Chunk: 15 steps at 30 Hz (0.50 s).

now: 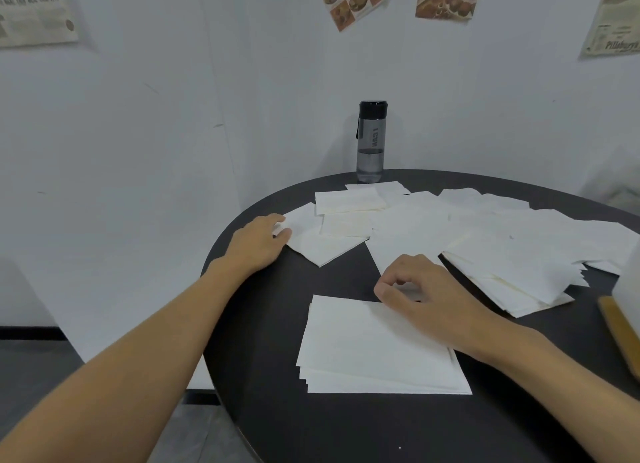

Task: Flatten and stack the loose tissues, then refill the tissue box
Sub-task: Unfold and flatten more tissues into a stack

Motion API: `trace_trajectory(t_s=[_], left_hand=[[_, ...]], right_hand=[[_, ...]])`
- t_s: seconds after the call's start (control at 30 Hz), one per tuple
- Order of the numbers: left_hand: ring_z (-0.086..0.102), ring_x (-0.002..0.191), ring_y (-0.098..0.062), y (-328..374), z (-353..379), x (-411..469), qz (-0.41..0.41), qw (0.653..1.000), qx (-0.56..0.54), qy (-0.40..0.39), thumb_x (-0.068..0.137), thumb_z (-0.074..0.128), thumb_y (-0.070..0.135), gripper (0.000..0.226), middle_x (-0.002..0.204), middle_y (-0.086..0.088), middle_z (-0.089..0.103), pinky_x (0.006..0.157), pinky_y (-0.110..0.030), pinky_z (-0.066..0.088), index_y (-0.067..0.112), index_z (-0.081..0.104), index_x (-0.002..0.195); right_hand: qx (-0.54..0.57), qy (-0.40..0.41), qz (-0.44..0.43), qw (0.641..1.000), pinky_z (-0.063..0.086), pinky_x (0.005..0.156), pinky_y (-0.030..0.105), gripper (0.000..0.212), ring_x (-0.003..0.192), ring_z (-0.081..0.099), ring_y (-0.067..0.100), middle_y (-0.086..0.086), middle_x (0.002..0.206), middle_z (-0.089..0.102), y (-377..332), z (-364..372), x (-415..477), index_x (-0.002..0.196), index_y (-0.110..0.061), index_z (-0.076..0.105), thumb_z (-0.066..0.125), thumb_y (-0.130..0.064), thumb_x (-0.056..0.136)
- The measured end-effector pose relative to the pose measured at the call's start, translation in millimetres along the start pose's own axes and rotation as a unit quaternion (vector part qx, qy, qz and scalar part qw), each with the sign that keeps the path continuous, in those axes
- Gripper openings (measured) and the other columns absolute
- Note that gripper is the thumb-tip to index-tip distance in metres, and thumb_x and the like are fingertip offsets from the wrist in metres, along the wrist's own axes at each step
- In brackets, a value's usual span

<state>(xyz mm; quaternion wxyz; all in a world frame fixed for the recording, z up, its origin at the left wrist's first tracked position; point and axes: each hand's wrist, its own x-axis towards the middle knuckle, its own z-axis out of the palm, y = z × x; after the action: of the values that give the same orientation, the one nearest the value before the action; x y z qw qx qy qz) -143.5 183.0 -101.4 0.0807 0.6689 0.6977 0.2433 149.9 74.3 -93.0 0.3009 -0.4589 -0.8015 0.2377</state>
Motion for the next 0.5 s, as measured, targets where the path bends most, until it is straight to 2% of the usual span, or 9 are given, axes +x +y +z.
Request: trace_trajectory(t_s=[0.1, 0.23, 0.3, 0.37, 0.43, 0.5], left_hand=[[0.053, 0.130, -0.025, -3.3, 3.3, 17.1, -0.032, 0.999, -0.013, 0.019, 0.096, 0.060, 0.043, 0.051, 0.142, -0.003, 0.057, 0.110, -0.045, 0.041, 0.013, 0.056, 0.138], [0.062, 0.107, -0.026, -3.9, 3.3, 24.8, -0.030, 0.996, -0.038, 0.069, 0.089, 0.071, 0.034, 0.035, 0.118, -0.001, 0.068, 0.099, -0.044, 0.048, 0.009, 0.070, 0.114], [0.062, 0.095, -0.021, -3.0, 2.0, 24.5, -0.024, 0.994, -0.060, 0.087, 0.088, 0.073, 0.025, 0.024, 0.108, -0.001, 0.071, 0.093, -0.041, 0.051, 0.009, 0.074, 0.106], [0.063, 0.087, -0.018, -2.5, 1.1, 22.7, -0.019, 0.991, -0.085, 0.101, 0.087, 0.071, 0.014, 0.009, 0.095, -0.002, 0.074, 0.079, -0.032, 0.052, 0.009, 0.077, 0.092], [0.063, 0.080, -0.015, -1.5, 0.3, 20.0, -0.016, 0.988, -0.105, 0.114, 0.088, 0.068, 0.009, 0.009, 0.088, -0.002, 0.073, 0.066, -0.020, 0.044, 0.010, 0.075, 0.083], [0.061, 0.077, -0.012, 1.0, -1.0, 16.1, -0.011, 0.980, -0.132, 0.146, 0.090, 0.068, 0.009, 0.010, 0.088, -0.001, 0.072, 0.066, -0.016, 0.041, 0.012, 0.074, 0.083]], right_hand=[[0.016, 0.000, 0.005, 1.000, 0.038, 0.085, 0.012, 0.018, 0.105, 0.049, -0.006, -0.014, 0.099, 0.063, 0.6, -0.3, 0.2, 0.077, -0.032, 0.066, 0.059, -0.034, 0.093], [0.023, -0.005, 0.003, 1.000, 0.043, 0.088, 0.015, 0.018, 0.102, 0.051, -0.004, -0.013, 0.097, 0.062, 0.3, -0.2, 1.2, 0.078, -0.028, 0.068, 0.059, -0.033, 0.093], [0.026, -0.006, 0.002, 1.000, 0.046, 0.093, 0.023, 0.018, 0.101, 0.053, -0.001, -0.013, 0.097, 0.062, 0.7, 0.5, 1.7, 0.079, -0.027, 0.069, 0.060, -0.034, 0.093], [0.023, -0.006, 0.001, 1.000, 0.046, 0.098, 0.032, 0.019, 0.101, 0.053, 0.001, -0.013, 0.096, 0.062, 1.4, 1.1, 1.9, 0.079, -0.027, 0.069, 0.059, -0.035, 0.092], [0.019, -0.004, 0.000, 1.000, 0.044, 0.101, 0.038, 0.019, 0.099, 0.054, 0.002, -0.014, 0.095, 0.062, 1.1, 1.3, 1.8, 0.078, -0.027, 0.068, 0.059, -0.036, 0.092], [0.018, -0.002, -0.001, 1.000, 0.043, 0.101, 0.041, 0.019, 0.098, 0.054, 0.003, -0.014, 0.094, 0.062, 0.6, 1.4, 1.8, 0.079, -0.025, 0.068, 0.059, -0.035, 0.093]])
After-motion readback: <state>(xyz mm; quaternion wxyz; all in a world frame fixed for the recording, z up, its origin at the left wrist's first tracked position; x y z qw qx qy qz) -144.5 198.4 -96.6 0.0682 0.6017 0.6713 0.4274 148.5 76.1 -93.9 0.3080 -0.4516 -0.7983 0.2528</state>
